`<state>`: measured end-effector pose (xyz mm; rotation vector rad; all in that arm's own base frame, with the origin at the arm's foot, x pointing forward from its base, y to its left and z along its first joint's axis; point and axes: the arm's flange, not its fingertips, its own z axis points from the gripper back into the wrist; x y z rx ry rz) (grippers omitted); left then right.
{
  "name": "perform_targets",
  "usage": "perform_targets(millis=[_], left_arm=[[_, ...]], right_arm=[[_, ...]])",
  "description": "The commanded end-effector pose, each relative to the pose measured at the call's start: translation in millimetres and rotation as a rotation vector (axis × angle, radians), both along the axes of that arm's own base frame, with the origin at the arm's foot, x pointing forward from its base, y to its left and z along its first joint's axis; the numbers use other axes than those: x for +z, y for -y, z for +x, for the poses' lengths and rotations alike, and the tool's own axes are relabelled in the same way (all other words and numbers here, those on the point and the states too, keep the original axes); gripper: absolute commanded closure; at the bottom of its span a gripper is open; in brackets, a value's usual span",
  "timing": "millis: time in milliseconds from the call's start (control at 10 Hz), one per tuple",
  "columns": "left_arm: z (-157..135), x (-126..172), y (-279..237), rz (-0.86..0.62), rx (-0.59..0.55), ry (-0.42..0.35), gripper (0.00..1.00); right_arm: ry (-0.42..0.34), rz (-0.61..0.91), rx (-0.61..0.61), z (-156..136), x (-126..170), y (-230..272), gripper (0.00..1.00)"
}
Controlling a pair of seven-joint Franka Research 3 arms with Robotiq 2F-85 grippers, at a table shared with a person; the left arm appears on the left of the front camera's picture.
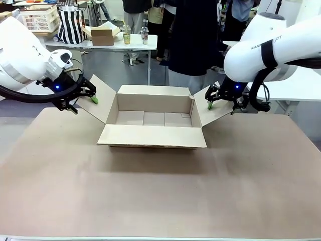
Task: Pack the gift set into the box.
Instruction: Lift both hands away from the flaps of the Package Box.
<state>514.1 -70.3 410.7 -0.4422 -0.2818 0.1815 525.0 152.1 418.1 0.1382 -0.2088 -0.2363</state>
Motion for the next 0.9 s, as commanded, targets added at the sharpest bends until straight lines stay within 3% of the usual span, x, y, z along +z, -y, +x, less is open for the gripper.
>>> perform_targets(millis=[0, 800], left_arm=[[-1.2, -0.5, 1.7, 0.016, 0.011, -0.004, 0.0], [-1.2, -0.5, 1.7, 0.016, 0.011, -0.004, 0.0]], right_arm=[[-0.003, -0.02, -0.028, 2.6, 1.6, -4.2, 0.0], [-0.003, -0.02, -0.028, 2.6, 1.6, -4.2, 0.0]])
